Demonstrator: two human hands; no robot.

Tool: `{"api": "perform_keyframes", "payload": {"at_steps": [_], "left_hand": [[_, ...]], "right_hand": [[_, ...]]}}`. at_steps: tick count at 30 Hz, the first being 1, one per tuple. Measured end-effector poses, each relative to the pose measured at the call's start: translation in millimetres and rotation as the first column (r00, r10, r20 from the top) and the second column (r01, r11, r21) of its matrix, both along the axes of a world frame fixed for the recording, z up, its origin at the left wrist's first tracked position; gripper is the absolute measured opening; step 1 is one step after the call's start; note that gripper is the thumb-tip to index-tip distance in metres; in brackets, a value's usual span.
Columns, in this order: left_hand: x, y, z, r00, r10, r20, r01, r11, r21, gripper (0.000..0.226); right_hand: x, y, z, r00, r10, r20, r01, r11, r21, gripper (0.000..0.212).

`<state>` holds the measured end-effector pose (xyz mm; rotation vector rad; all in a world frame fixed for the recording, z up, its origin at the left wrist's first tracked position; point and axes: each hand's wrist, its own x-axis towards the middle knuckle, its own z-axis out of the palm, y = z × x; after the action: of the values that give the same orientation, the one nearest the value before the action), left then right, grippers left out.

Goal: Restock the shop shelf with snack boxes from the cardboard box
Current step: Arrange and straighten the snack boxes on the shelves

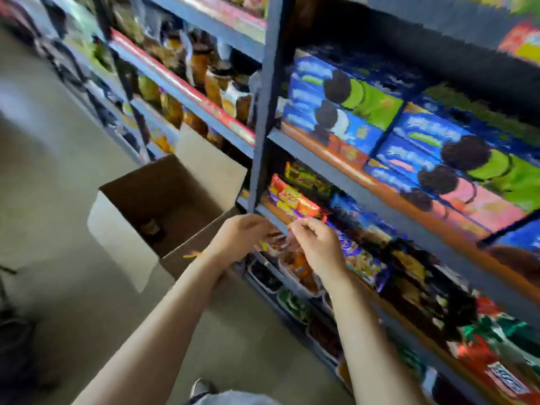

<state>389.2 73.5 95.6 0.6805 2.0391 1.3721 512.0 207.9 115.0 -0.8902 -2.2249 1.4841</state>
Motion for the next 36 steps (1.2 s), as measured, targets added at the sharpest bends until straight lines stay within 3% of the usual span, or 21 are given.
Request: {"api": "perform_keyframes", "payload": {"at_steps": [2, 7, 11, 17, 24, 28, 33, 36], "left_hand": [[-34, -32, -13, 0.993, 0.062, 0.101, -0.061, 0.998, -0.009, 0.018], [-96, -92, -45, 0.966, 0.198, 0.168, -0.191, 0.980, -0.058, 0.032], [-135, -126, -73, 0.930, 0.319, 0.183, -0.293, 0.943, -0.155, 0.030], [-195, -150, -120, 0.809, 0.533, 0.249, -0.478, 0.842, -0.250, 0.024], [-291, -154, -181, 0.700, 0.714, -0.018, -0.654, 0.631, -0.417, 0.022], [-340, -149, -227, 0.616, 0.775, -0.140, -0.730, 0.496, -0.470, 0.048], [-378, -147, -277, 0.498, 0.857, -0.131, -0.781, 0.377, -0.498, 0.082], [-403, -151, -302, 0.474, 0.873, -0.111, -0.765, 0.347, -0.542, 0.082]], "right_hand": [[-47, -30, -10, 0.997, 0.070, 0.030, -0.068, 0.996, -0.064, 0.019], [-134, -79, -31, 0.971, 0.220, 0.095, -0.204, 0.967, -0.154, 0.015], [-191, -94, -56, 0.947, 0.280, 0.161, -0.249, 0.950, -0.186, 0.012], [-275, -102, -112, 0.910, 0.338, 0.240, -0.268, 0.922, -0.281, 0.005], [-395, -89, -189, 0.815, 0.402, 0.417, -0.276, 0.902, -0.331, 0.007], [-466, -94, -233, 0.758, 0.452, 0.470, -0.308, 0.884, -0.353, 0.004], [-530, -121, -292, 0.648, 0.550, 0.527, -0.441, 0.835, -0.329, 0.006], [-555, -133, -336, 0.563, 0.573, 0.596, -0.514, 0.807, -0.291, 0.011]]}}
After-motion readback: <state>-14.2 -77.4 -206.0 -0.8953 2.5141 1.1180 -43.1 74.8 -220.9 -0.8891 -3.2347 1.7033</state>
